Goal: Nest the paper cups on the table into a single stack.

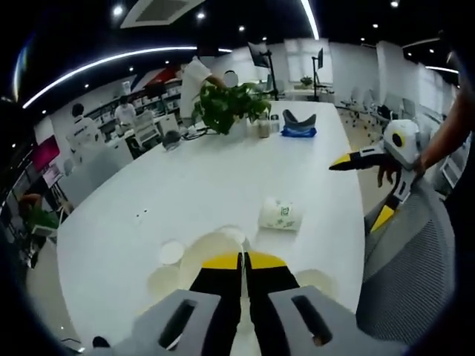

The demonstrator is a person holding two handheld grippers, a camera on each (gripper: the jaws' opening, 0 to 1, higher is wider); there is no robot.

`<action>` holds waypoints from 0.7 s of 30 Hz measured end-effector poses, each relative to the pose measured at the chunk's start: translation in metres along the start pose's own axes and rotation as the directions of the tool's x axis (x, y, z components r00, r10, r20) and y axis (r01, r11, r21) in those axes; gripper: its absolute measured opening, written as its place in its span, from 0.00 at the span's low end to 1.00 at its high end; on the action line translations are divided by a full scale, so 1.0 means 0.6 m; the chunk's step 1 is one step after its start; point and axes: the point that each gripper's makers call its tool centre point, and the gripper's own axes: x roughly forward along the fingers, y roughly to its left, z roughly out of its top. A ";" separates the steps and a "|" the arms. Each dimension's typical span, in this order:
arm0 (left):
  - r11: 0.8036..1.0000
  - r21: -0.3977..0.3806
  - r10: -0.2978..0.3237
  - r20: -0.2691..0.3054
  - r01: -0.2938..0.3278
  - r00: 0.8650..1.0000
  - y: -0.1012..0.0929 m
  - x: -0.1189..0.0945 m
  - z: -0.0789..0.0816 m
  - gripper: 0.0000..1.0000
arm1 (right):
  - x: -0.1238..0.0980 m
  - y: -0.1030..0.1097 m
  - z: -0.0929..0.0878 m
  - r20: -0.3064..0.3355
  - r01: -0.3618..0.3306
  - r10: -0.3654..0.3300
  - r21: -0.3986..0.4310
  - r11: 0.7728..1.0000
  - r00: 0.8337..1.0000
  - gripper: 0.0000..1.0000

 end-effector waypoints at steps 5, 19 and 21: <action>1.000 0.022 -0.022 0.019 0.022 1.000 -0.024 -0.029 0.025 0.00 | 0.000 0.000 0.000 0.001 0.000 0.000 -0.001 1.000 1.000 0.93; 0.997 0.054 -0.061 -0.015 0.062 0.998 -0.100 -0.076 0.030 0.00 | 0.001 0.003 -0.001 -0.005 -0.006 0.006 -0.012 1.000 1.000 0.93; 0.996 0.059 -0.069 -0.026 0.071 0.997 -0.110 -0.073 0.025 0.00 | 0.000 0.003 -0.001 -0.006 -0.006 0.006 -0.012 1.000 1.000 0.93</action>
